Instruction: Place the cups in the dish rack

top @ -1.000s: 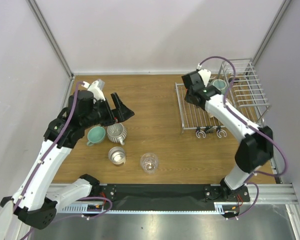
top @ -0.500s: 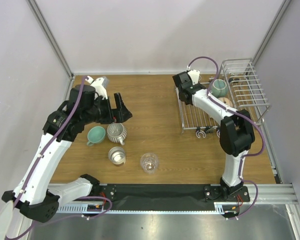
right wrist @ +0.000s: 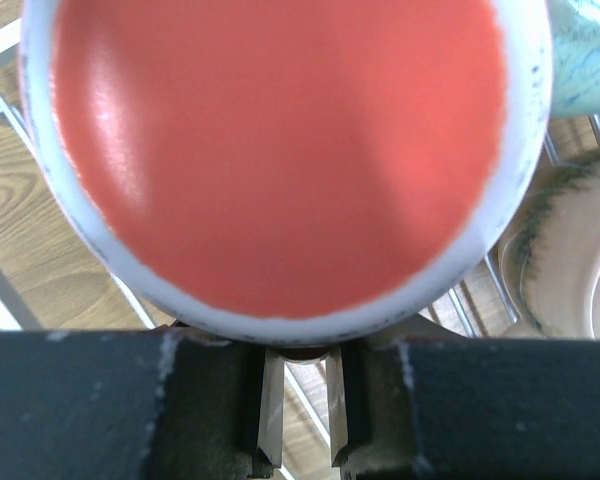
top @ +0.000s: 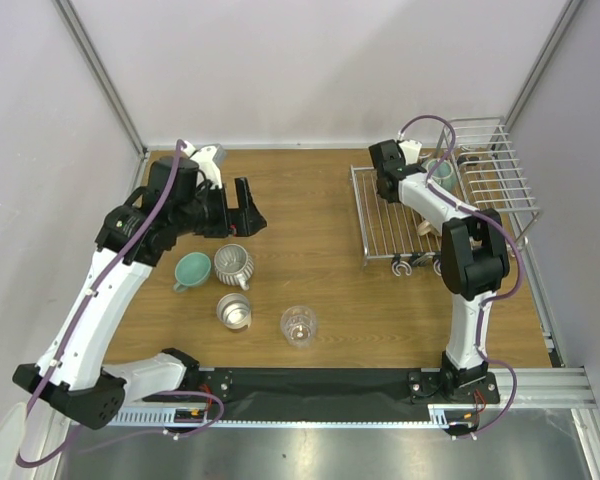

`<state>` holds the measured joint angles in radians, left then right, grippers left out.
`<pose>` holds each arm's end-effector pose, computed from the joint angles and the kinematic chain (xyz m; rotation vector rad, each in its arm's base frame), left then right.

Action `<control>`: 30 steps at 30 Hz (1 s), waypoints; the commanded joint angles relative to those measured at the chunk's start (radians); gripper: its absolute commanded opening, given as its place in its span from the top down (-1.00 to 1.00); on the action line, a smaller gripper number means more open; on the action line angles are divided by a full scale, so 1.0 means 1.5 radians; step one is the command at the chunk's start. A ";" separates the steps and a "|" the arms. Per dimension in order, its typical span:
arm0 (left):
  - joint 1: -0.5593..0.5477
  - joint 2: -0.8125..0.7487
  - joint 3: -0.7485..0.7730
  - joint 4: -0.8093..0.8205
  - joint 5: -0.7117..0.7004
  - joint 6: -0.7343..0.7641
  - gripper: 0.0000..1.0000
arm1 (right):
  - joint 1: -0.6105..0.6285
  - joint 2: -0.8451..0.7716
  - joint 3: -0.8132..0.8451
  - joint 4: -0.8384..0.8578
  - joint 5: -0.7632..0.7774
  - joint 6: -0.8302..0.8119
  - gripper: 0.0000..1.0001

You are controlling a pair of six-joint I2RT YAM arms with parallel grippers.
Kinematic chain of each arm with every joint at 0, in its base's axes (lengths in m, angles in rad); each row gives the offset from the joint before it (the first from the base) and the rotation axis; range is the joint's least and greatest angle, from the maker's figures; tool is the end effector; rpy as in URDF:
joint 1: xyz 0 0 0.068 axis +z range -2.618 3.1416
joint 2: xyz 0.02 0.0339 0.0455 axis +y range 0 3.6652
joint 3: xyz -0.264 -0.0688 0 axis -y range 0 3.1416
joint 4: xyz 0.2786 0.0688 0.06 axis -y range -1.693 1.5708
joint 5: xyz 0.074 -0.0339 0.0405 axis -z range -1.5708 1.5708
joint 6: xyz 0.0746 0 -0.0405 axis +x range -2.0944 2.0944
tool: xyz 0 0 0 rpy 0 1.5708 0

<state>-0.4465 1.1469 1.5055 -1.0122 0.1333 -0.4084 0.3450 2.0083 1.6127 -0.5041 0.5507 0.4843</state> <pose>0.2381 -0.1250 0.4181 0.1190 2.2858 -0.6072 0.4815 0.1316 0.1929 0.3871 2.2843 -0.2723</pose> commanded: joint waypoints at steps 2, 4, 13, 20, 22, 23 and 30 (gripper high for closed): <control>0.007 0.014 0.024 0.011 0.004 0.019 -0.99 | -0.011 0.005 0.045 0.069 0.017 -0.015 1.00; 0.007 0.017 0.024 0.011 0.006 0.019 -0.99 | -0.015 0.009 0.045 0.071 0.018 -0.012 1.00; 0.008 0.020 0.019 0.009 0.008 0.018 -0.99 | -0.032 0.023 0.048 0.056 0.061 0.001 1.00; 0.014 0.013 0.005 0.012 0.010 0.014 -1.00 | -0.056 0.029 0.044 0.058 0.067 -0.004 1.00; 0.015 0.013 0.004 0.012 0.011 0.012 -1.00 | -0.062 0.030 0.045 0.059 0.068 -0.006 1.00; 0.015 0.013 0.004 0.012 0.011 0.012 -0.99 | -0.064 0.031 0.045 0.059 0.063 -0.005 1.00; 0.016 0.013 0.002 0.006 0.016 0.014 -0.99 | -0.078 0.047 0.049 0.067 0.060 -0.010 1.00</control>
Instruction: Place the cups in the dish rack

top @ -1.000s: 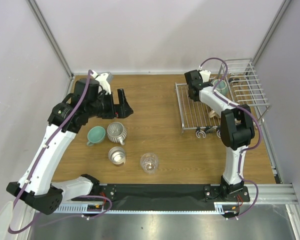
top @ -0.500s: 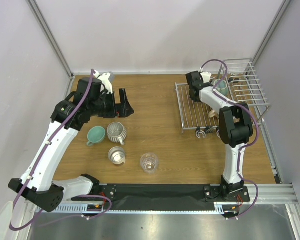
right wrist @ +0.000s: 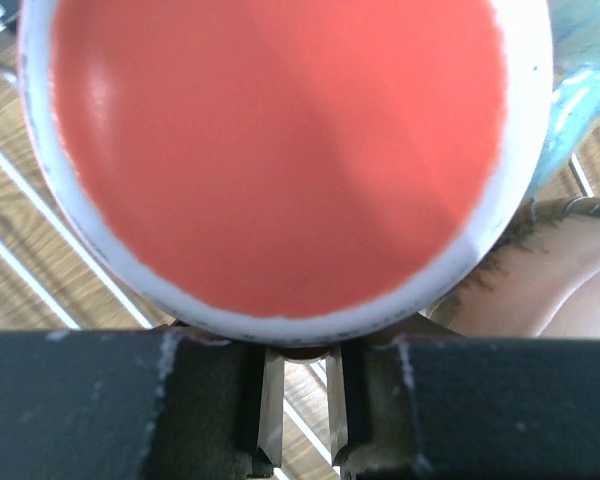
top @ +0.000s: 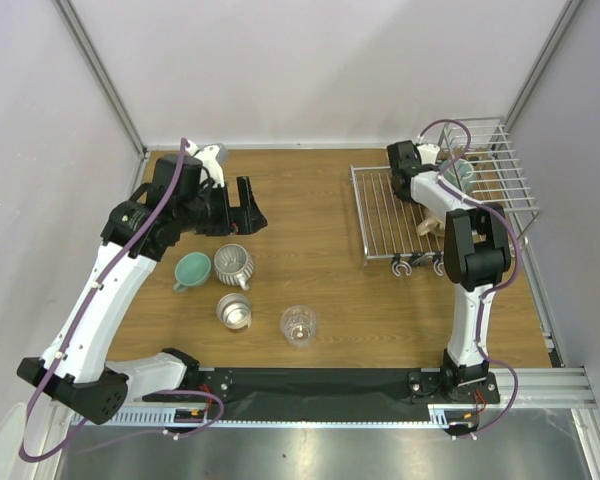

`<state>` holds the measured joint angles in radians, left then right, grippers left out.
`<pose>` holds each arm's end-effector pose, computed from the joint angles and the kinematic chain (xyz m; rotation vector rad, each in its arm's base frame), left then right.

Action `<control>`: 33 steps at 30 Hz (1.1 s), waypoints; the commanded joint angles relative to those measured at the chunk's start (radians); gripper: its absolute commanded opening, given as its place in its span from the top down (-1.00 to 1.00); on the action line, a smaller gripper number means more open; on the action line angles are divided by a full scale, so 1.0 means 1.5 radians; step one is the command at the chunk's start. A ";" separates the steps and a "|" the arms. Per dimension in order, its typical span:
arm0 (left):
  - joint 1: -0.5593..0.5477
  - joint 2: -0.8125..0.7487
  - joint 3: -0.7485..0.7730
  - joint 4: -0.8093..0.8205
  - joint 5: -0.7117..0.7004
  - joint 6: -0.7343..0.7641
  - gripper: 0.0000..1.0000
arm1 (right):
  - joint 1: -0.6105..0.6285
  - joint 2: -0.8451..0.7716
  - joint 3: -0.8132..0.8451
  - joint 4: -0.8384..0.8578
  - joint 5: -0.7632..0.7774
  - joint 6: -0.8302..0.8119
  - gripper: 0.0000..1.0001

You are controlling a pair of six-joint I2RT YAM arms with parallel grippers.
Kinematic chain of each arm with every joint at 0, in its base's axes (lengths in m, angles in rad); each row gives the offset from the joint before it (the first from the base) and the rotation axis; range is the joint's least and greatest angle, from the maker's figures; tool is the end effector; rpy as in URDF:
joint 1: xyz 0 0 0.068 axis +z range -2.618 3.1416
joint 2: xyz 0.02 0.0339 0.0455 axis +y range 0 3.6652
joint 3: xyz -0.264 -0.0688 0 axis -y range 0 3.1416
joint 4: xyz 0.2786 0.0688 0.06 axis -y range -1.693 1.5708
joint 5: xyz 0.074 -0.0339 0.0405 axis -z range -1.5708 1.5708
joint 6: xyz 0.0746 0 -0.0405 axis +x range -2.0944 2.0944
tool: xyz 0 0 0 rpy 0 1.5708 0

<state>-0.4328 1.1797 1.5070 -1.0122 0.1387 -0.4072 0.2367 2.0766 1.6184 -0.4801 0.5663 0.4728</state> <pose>0.2484 -0.1261 0.4104 0.1061 2.3169 -0.5954 0.5006 0.0796 0.1646 0.4966 2.2963 -0.3723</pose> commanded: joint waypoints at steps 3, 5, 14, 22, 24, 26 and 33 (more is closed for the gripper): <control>0.008 -0.009 0.002 0.003 0.013 0.014 -0.99 | -0.011 0.007 0.048 0.055 0.051 -0.003 1.00; 0.008 -0.010 0.002 0.001 0.013 0.014 -0.99 | -0.016 0.012 0.054 0.052 0.048 -0.002 1.00; 0.010 -0.009 0.003 -0.008 0.018 0.011 -0.99 | -0.030 0.028 0.068 0.055 0.014 0.006 1.00; 0.009 -0.016 -0.010 0.000 0.035 -0.007 -0.99 | -0.027 0.041 0.087 0.038 0.019 -0.007 0.83; 0.010 -0.015 -0.009 -0.001 0.034 -0.010 -0.99 | -0.024 0.040 0.086 0.033 0.022 -0.009 0.71; 0.009 -0.014 -0.008 -0.001 0.034 -0.012 -0.99 | -0.022 0.040 0.085 0.028 0.019 -0.011 0.52; 0.010 -0.017 -0.005 0.002 0.060 -0.024 -0.99 | -0.010 0.039 0.081 0.012 0.023 -0.016 -0.10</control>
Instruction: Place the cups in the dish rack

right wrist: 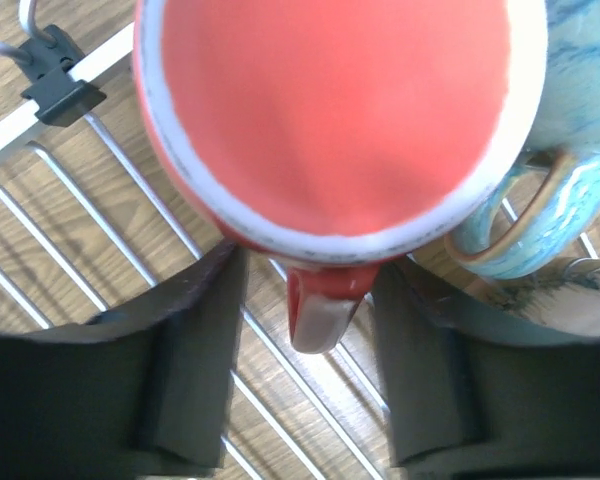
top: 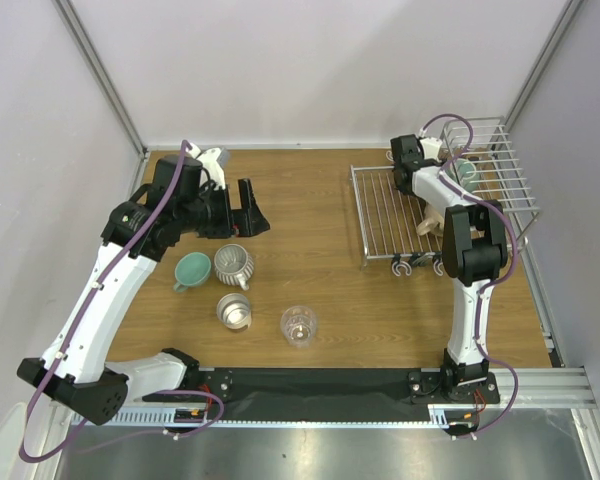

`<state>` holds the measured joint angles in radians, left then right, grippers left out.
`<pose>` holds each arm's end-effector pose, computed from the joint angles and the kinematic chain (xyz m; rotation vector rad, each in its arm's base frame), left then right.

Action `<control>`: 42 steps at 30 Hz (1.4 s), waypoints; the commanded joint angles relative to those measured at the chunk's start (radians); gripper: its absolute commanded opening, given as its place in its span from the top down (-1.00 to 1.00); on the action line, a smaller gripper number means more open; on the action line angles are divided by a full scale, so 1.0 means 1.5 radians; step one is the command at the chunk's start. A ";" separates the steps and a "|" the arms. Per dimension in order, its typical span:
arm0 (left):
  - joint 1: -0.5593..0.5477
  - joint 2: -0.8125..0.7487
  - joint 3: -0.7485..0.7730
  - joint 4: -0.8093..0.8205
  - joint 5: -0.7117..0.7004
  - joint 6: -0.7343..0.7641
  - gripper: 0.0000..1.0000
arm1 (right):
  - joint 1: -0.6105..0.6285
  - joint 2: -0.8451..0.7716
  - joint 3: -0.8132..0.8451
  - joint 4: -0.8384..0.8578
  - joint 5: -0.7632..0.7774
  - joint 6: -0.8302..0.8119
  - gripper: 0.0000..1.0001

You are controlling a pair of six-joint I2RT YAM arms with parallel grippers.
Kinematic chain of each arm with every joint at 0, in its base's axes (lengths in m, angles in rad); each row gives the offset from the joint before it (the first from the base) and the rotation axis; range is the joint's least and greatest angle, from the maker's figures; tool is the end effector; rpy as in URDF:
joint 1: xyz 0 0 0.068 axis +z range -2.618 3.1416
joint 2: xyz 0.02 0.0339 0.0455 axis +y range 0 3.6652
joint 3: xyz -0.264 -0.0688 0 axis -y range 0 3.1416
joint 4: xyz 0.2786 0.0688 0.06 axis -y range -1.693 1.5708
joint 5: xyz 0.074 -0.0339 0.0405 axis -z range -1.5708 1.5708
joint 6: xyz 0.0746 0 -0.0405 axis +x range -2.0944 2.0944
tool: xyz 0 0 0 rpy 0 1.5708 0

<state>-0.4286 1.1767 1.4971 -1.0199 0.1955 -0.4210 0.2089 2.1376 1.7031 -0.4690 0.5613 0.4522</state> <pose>0.2457 -0.1282 0.4072 0.1158 2.3410 -0.6584 0.5214 0.0699 0.1656 0.5106 2.2703 -0.3708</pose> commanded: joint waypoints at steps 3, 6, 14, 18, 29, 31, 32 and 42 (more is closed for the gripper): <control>0.009 -0.022 0.001 0.003 0.019 -0.020 -1.00 | 0.014 -0.009 0.024 -0.006 0.020 0.006 -0.35; 0.009 -0.028 -0.003 0.003 0.020 -0.026 -0.99 | 0.026 -0.016 0.025 -0.023 0.019 0.019 -0.45; 0.009 -0.024 0.025 -0.069 -0.088 -0.050 -0.99 | 0.048 -0.079 0.019 -0.074 0.000 0.073 -0.56; 0.010 -0.003 0.056 -0.143 -0.232 -0.079 -0.99 | 0.060 -0.101 0.033 -0.130 0.028 0.081 -0.80; 0.103 0.056 0.060 -0.178 -0.239 -0.150 -0.99 | 0.135 -0.303 -0.082 -0.207 -0.076 0.075 -0.79; 0.127 0.061 0.045 -0.149 -0.233 -0.174 -0.99 | 0.154 -0.338 -0.104 -0.209 -0.151 0.066 -0.75; 0.145 0.072 0.035 -0.139 -0.244 -0.202 -1.00 | 0.168 -0.374 -0.115 -0.205 -0.174 0.058 -0.75; 0.190 0.335 0.261 -0.266 -0.435 -0.347 -0.99 | 0.233 -0.560 -0.185 -0.232 -0.449 0.050 -0.64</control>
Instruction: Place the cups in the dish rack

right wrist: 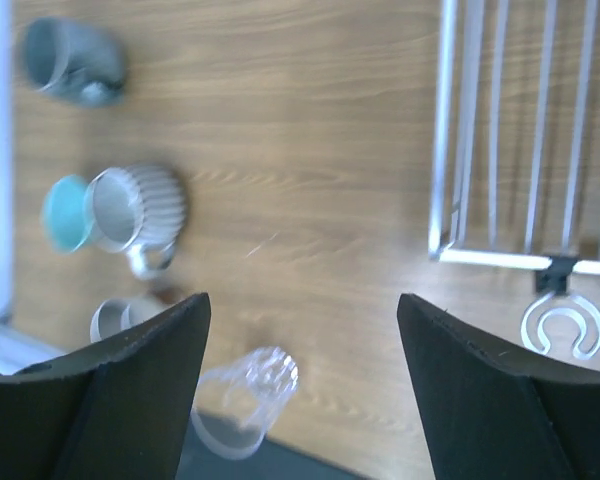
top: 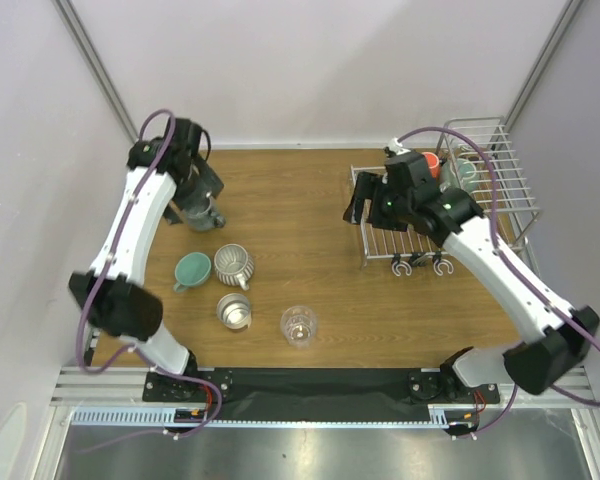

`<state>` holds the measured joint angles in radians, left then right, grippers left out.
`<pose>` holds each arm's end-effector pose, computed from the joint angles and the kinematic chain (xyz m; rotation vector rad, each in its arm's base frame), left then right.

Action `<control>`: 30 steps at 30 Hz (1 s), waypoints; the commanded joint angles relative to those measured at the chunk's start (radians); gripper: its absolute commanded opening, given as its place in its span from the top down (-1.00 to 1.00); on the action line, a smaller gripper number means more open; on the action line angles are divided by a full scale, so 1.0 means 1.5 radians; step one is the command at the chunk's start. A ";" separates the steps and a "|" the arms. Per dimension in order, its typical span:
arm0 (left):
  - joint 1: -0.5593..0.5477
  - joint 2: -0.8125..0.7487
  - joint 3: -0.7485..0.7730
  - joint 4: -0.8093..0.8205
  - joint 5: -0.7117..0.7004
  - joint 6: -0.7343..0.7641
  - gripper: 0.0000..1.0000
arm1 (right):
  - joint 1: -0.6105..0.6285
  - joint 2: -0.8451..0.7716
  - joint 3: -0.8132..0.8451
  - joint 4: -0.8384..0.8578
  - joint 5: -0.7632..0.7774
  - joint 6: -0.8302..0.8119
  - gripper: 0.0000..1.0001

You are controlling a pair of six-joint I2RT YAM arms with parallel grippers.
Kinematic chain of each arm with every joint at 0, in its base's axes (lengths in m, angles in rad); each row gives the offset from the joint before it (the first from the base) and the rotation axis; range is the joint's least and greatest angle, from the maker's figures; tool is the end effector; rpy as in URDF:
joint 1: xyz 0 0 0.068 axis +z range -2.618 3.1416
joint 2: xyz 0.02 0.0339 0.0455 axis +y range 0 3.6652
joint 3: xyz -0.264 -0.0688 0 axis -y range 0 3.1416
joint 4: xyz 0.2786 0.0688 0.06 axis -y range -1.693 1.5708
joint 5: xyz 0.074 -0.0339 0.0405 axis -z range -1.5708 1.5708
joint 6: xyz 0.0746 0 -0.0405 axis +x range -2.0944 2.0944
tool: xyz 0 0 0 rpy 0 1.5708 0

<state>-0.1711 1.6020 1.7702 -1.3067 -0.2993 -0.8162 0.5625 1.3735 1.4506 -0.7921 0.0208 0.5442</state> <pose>0.3523 -0.0386 0.3512 -0.9134 2.4591 0.0753 0.2999 0.1873 0.3562 -0.0103 2.3476 0.5419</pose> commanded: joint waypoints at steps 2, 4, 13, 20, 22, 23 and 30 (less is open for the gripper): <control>0.033 0.116 0.133 -0.099 -0.114 -0.098 -0.99 | -0.003 -0.059 -0.013 -0.040 -0.089 -0.025 -0.62; 0.044 0.148 0.148 -0.089 -0.119 -0.097 -0.99 | -0.002 -0.066 -0.009 -0.063 -0.070 -0.041 -0.62; 0.085 0.191 0.090 0.018 -0.128 -0.151 -0.98 | -0.016 -0.086 -0.008 -0.100 -0.049 -0.056 -0.63; 0.107 0.218 0.045 0.066 -0.098 -0.189 -0.97 | -0.060 -0.089 -0.018 -0.117 -0.044 -0.050 -0.64; 0.111 0.236 0.040 0.083 -0.092 -0.190 -0.94 | -0.074 -0.102 -0.027 -0.110 -0.044 -0.051 -0.64; 0.112 0.241 0.037 0.090 -0.089 -0.190 -0.94 | -0.080 -0.105 -0.038 -0.109 -0.045 -0.050 -0.64; 0.134 0.290 0.028 0.108 -0.067 -0.197 -0.82 | -0.105 -0.113 -0.059 -0.110 -0.047 -0.046 -0.64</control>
<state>0.0105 2.0136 1.8297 -1.1610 -0.4141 -1.0760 0.4156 1.2346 1.3693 -0.9623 -0.0505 0.4877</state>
